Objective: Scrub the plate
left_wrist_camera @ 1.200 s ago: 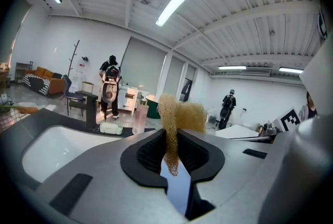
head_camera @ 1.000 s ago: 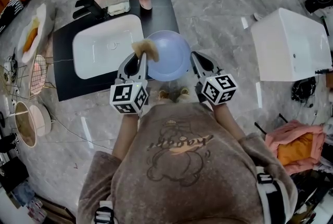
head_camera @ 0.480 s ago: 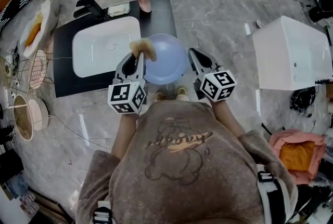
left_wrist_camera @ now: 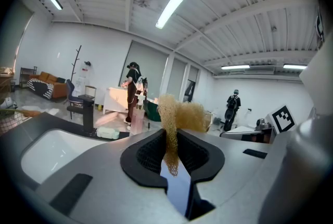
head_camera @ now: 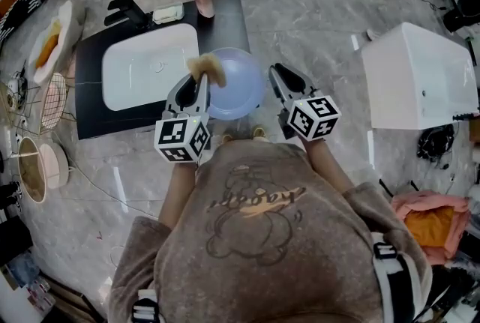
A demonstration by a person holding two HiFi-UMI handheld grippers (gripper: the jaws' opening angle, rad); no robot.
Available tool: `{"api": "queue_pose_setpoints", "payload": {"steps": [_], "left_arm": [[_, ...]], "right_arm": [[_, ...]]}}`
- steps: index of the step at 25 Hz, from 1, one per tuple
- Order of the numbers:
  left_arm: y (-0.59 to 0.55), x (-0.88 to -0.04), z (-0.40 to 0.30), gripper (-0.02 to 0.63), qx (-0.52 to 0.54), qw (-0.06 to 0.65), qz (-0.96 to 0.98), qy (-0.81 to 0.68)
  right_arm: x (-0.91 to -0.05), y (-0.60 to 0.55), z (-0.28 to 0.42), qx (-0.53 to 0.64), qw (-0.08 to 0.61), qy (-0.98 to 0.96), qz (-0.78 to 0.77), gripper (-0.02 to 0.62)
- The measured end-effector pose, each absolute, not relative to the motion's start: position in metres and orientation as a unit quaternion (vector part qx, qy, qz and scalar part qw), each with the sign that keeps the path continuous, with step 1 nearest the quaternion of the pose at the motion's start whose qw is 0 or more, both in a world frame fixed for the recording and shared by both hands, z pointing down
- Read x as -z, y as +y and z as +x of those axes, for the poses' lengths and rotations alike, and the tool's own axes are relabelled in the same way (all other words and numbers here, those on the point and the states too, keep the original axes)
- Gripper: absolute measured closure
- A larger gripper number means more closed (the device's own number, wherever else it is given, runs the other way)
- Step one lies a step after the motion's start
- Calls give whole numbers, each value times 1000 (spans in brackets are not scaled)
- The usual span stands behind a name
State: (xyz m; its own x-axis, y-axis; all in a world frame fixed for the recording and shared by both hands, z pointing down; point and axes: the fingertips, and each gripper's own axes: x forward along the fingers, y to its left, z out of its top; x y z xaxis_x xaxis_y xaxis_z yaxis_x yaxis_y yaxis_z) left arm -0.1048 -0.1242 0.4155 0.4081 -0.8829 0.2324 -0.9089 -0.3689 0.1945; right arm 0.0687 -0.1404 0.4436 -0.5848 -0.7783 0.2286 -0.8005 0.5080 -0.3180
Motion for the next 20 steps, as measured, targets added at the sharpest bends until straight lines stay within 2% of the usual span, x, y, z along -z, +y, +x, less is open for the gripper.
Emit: {"api": "queue_pose_setpoints", "payload": {"steps": [4,12,20], "left_arm": [[-124,-414,-103,541,-43,146,825,-544],[-126,-417,-105,541,-47,149,821,-549],[-123,-419,-114,541,-54,150,809,-566]], "right_arm": [[-446,-143,70,-204,32,-871,447,509],[-487,-159,65,-247,65,-867,427,348],[-560,-169,52,-306,125,-861,386,347]]}}
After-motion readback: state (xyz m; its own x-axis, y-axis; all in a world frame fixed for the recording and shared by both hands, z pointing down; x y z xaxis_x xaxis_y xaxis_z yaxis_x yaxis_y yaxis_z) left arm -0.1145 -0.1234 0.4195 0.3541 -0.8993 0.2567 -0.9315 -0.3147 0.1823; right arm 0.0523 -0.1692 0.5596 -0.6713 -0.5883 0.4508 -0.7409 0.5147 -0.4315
